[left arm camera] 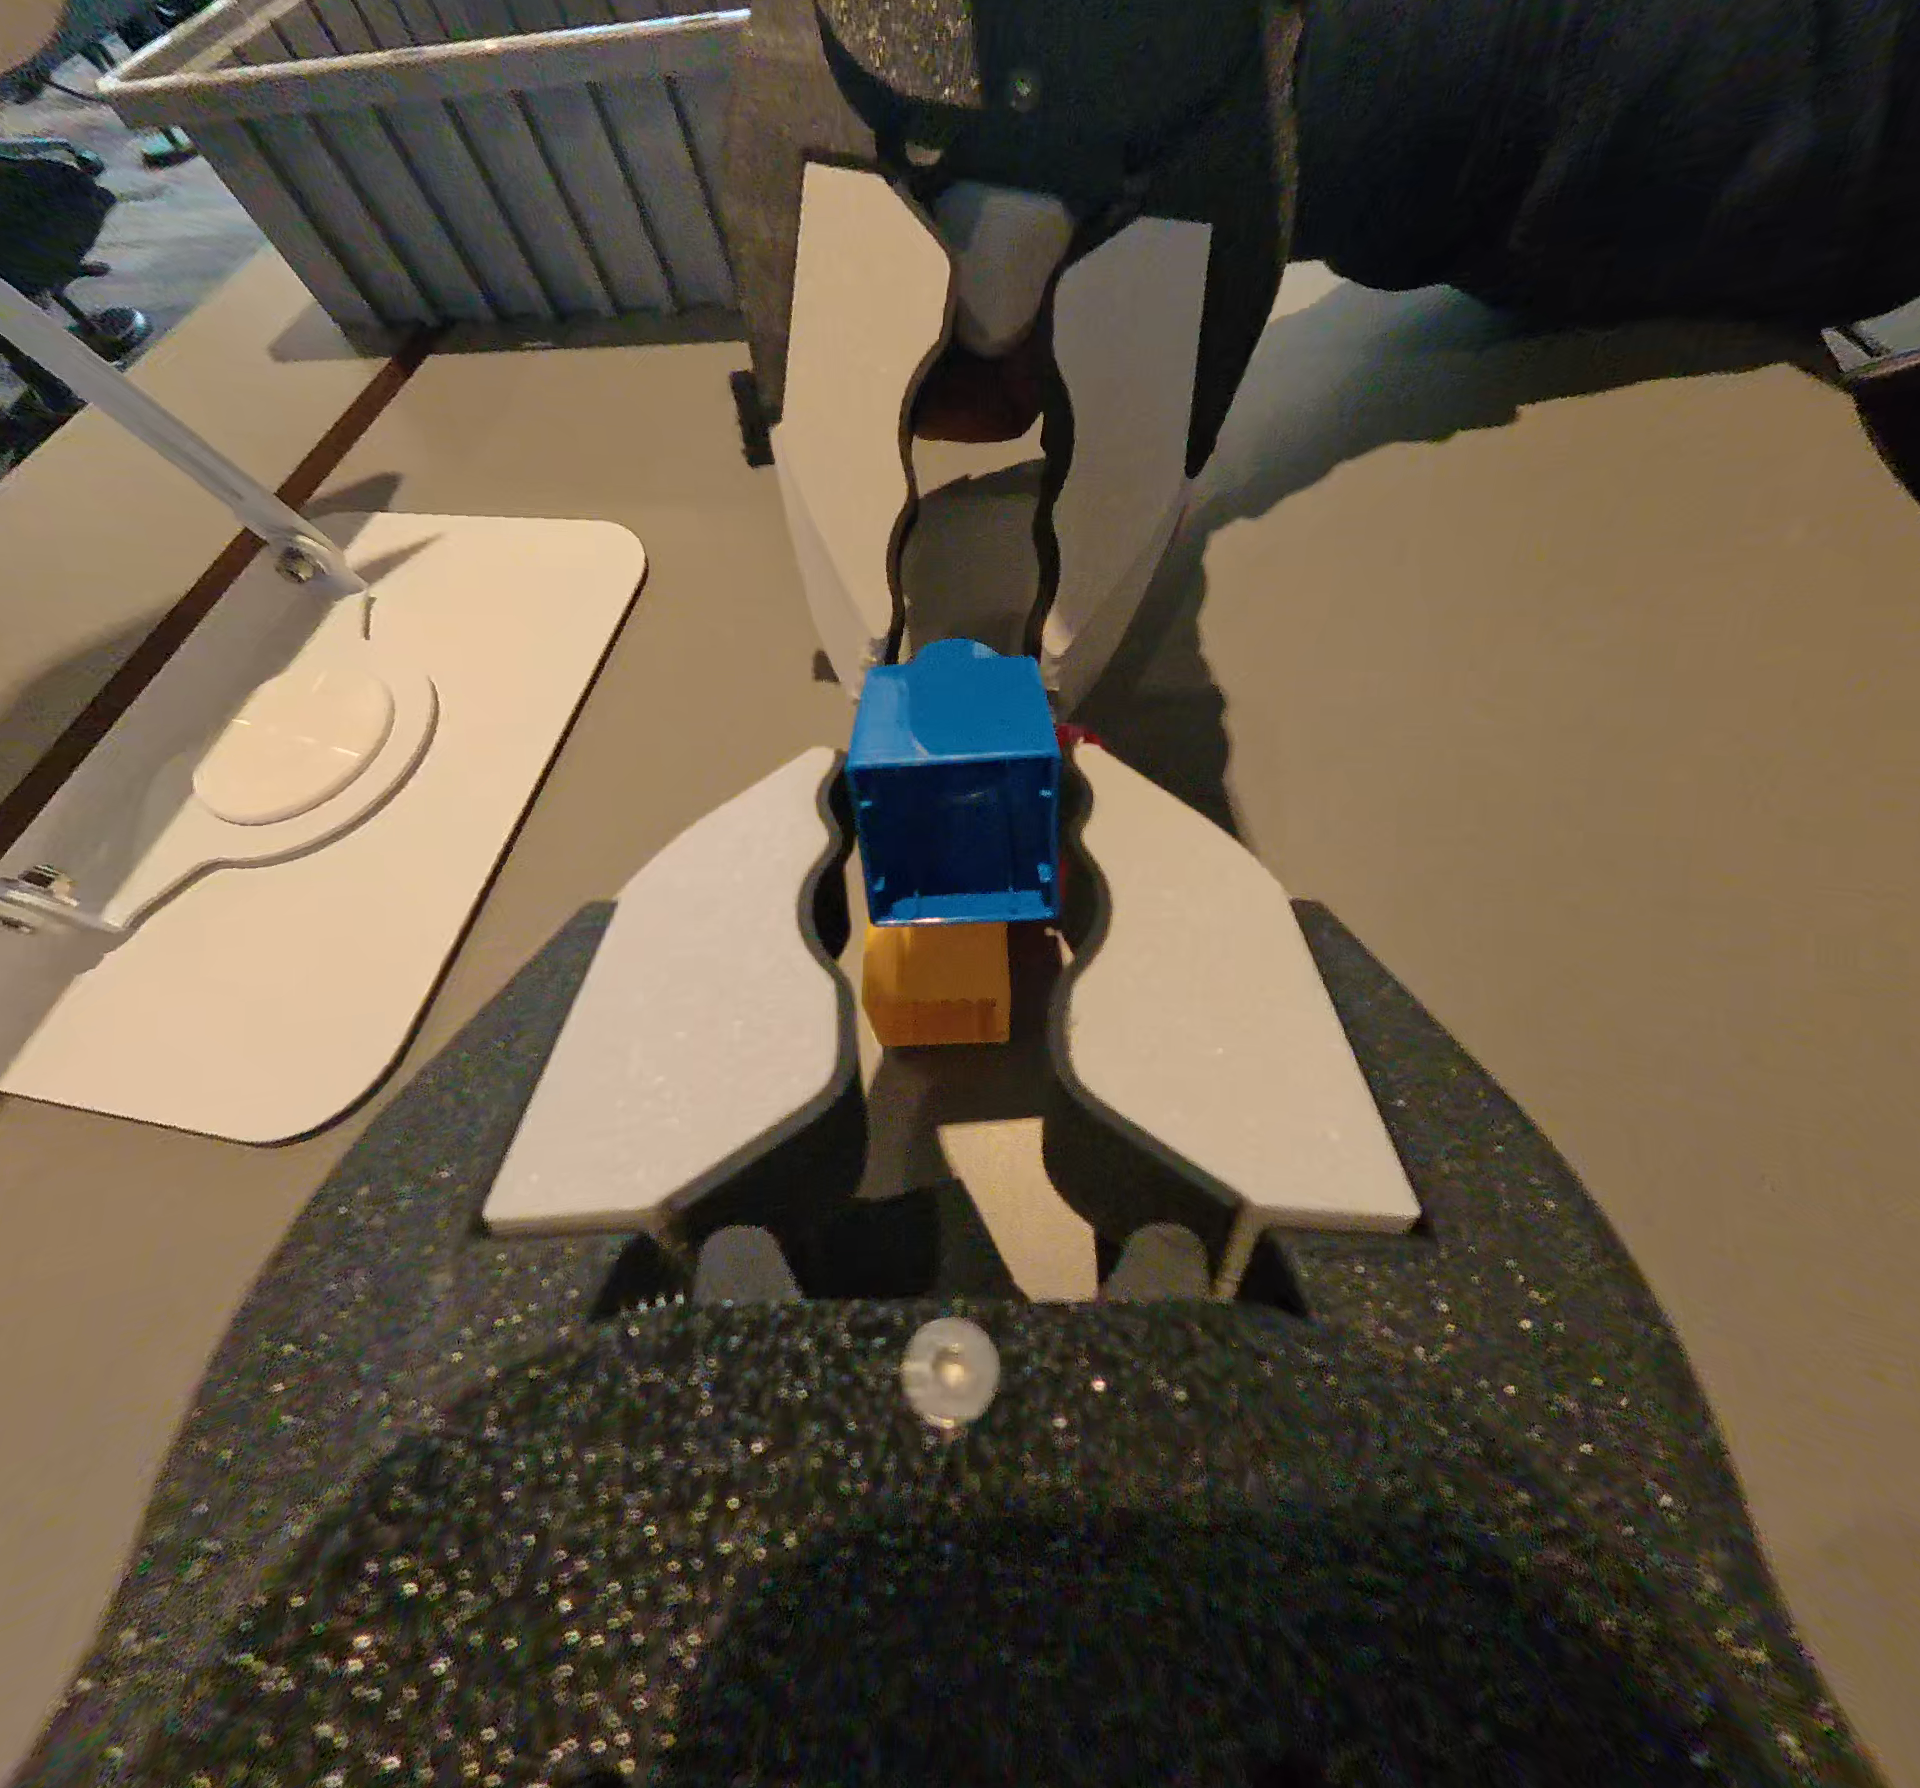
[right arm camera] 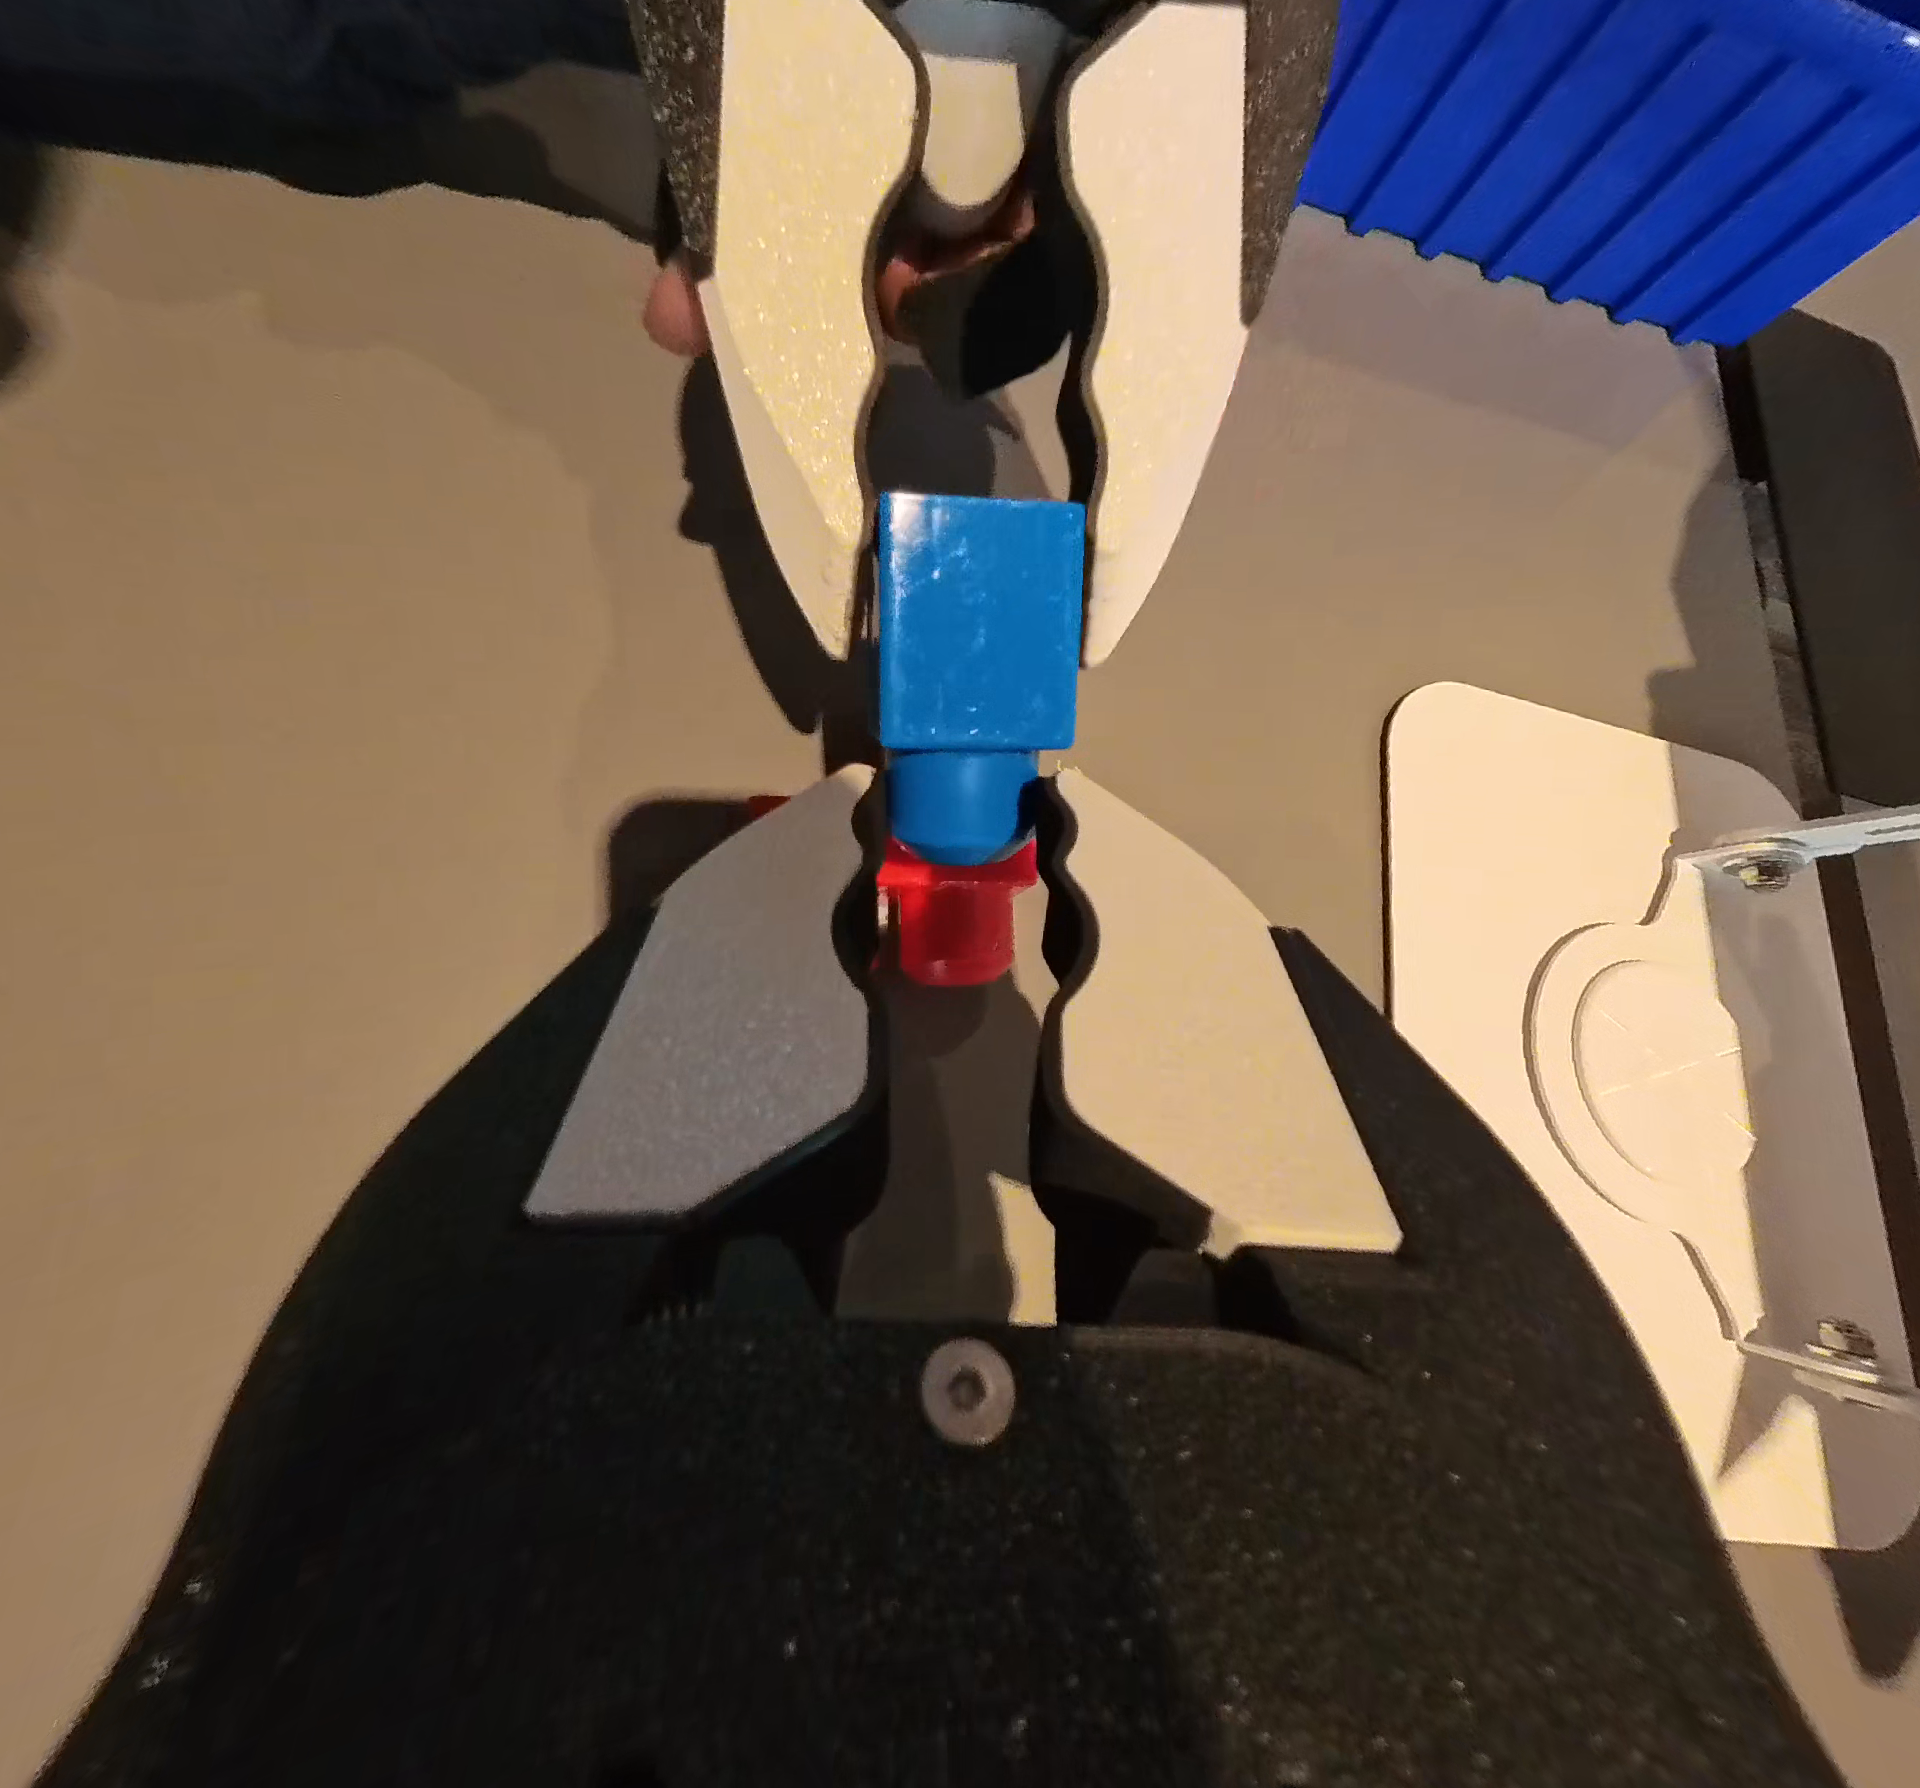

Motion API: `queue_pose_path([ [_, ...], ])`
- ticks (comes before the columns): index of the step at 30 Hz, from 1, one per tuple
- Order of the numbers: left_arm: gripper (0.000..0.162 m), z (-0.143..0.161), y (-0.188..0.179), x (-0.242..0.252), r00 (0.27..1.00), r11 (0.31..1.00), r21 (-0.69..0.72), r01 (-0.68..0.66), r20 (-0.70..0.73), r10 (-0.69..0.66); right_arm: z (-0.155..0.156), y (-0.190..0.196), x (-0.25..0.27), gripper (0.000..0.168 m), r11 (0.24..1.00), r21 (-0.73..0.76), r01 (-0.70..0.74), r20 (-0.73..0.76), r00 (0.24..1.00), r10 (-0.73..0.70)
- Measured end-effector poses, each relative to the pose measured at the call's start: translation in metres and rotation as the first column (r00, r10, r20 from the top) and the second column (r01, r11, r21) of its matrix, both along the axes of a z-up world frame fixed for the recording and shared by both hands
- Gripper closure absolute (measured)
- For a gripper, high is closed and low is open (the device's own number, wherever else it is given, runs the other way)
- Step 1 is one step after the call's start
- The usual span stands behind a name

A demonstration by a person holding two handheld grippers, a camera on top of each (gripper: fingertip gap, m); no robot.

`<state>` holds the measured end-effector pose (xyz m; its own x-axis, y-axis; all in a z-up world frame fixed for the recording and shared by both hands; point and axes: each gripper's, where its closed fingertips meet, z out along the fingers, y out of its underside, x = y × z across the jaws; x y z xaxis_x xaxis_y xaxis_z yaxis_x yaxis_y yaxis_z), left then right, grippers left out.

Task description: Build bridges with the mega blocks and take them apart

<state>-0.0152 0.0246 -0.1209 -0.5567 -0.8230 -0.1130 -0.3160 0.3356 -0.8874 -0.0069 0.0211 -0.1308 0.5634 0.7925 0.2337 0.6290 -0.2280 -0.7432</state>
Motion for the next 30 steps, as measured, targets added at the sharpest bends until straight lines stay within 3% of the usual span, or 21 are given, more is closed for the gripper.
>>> queue_pose_path([
  [4, 0.127, 0.004, 0.006, 0.002, 1.000, 1.000, 0.015, -0.024, 0.021, 0.024, 0.005, 0.006, 0.002, 0.140, 0.999, 0.046, 0.027, -0.021, 0.999, -0.026],
  [7, 0.127, 0.019, 0.012, -0.002, 0.995, 0.996, -0.088, -0.018, 0.096, 0.027, 0.018, 0.004, 0.003, 0.132, 0.997, 0.070, 0.024, -0.161, 0.987, -0.013],
  [10, 0.127, 0.032, 0.026, -0.009, 0.980, 0.981, -0.192, -0.024, 0.187, 0.060, -0.004, -0.014, 0.011, 0.113, 0.993, -0.107, -0.047, -0.228, 0.973, 0.022],
  [14, 0.127, 0.049, 0.032, -0.013, 0.947, 0.968, -0.249, 0.019, 0.317, 0.062, -0.033, -0.020, 0.022, 0.113, 0.986, -0.161, -0.043, -0.155, 0.988, 0.017],
  [20, 0.127, 0.019, 0.022, -0.009, 0.966, 0.995, -0.092, 0.035, 0.259, -0.010, -0.040, -0.014, 0.016, 0.111, 0.998, -0.061, -0.026, -0.055, 0.998, 0.023],
  [26, 0.127, 0.009, 0.020, -0.019, 0.978, 0.996, -0.054, 0.075, 0.201, -0.062, -0.056, -0.007, 0.012, 0.090, 0.998, -0.061, 0.024, 0.088, 0.996, -0.018],
  [30, 0.127, -0.004, 0.021, -0.034, 0.992, 0.996, 0.020, 0.091, 0.090, -0.092, -0.059, -0.004, 0.009, 0.104, 0.995, -0.089, 0.044, 0.061, 0.997, -0.039],
])
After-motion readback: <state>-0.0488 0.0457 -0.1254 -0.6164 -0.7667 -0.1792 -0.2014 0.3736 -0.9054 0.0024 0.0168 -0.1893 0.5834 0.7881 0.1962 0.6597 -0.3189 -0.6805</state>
